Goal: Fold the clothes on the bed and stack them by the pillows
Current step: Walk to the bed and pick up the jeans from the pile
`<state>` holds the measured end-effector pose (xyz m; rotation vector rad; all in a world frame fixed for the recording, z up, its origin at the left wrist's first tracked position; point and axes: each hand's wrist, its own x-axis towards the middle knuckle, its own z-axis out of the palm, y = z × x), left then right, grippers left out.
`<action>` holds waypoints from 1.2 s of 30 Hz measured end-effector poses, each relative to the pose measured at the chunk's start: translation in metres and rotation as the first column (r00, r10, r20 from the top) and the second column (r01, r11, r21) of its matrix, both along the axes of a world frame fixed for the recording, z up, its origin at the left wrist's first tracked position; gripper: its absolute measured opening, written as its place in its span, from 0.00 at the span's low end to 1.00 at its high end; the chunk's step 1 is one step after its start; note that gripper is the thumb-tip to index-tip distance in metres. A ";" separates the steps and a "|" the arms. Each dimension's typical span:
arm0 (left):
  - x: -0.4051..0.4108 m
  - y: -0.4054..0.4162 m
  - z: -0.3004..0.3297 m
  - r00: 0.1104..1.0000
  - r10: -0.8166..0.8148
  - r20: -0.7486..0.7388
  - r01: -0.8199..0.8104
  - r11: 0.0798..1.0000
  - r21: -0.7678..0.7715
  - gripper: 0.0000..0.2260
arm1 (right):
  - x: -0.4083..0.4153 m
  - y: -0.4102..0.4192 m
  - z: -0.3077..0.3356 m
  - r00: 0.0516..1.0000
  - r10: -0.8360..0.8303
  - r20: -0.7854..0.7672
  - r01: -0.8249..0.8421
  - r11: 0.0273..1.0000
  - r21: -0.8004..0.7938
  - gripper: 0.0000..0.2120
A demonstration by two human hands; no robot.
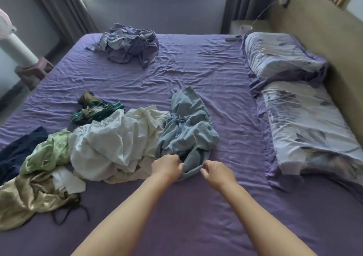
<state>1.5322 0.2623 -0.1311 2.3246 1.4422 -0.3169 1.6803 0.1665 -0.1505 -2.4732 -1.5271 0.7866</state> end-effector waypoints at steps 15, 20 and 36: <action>0.032 0.106 -0.050 0.998 0.034 -0.045 -0.038 0.995 -0.091 0.15 | 0.055 0.123 -0.040 0.998 0.064 0.013 -0.063 0.997 -0.040 0.14; 0.038 0.157 -0.093 0.993 0.116 -0.027 -0.119 0.973 -0.199 0.21 | 0.073 0.167 -0.070 0.997 0.073 -0.010 -0.074 0.993 -0.096 0.21; 0.059 0.194 -0.152 0.813 0.538 0.225 -0.344 0.754 -0.560 0.36 | 0.063 0.215 -0.152 0.974 0.227 -0.011 -0.225 0.955 -0.191 0.34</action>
